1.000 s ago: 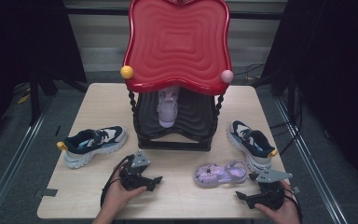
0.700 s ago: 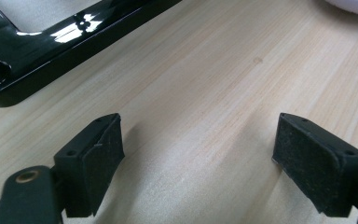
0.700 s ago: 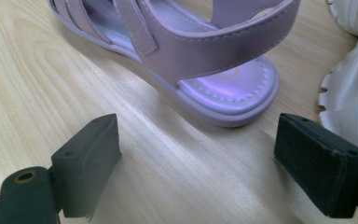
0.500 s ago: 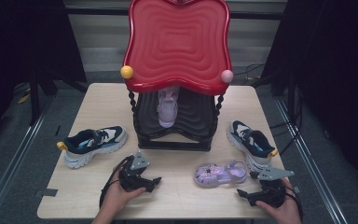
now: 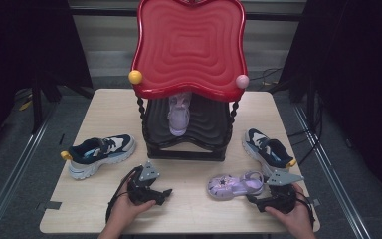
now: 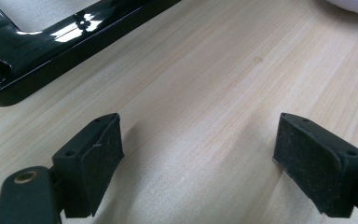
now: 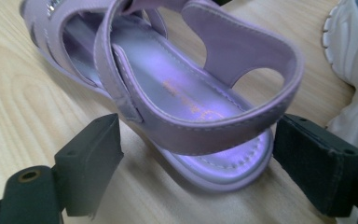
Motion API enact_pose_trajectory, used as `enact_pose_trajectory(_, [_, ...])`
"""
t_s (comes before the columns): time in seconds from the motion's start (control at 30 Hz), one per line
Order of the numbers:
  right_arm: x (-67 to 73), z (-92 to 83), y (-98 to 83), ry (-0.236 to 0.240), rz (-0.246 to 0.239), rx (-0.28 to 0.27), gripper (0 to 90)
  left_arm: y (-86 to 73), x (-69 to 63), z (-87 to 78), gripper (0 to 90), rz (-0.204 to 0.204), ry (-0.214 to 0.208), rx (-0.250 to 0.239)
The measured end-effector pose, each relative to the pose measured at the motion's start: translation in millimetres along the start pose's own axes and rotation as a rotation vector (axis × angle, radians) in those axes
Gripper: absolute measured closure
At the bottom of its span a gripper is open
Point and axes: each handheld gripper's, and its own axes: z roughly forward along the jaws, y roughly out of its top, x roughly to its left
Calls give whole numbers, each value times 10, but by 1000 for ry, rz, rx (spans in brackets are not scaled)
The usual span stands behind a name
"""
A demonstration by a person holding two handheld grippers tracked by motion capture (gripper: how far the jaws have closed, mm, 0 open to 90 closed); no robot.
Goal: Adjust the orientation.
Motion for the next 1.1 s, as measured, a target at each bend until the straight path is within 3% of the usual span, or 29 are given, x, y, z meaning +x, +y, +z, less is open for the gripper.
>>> enact_pose_trajectory(0.43, [-27, 54, -14, -2, 13, 6, 200, -1, 2, 3, 149, -2, -1, -3])
enact_pose_trajectory(0.7, [34, 20, -42, -17, 32, 6, 211, -1, 3, 3, 149, -3, 2, -4])
enact_pose_trajectory(1.1, [108, -118, -152, 34, 29, -10, 325, -1, 5, 3, 149, -5, 5, -5])
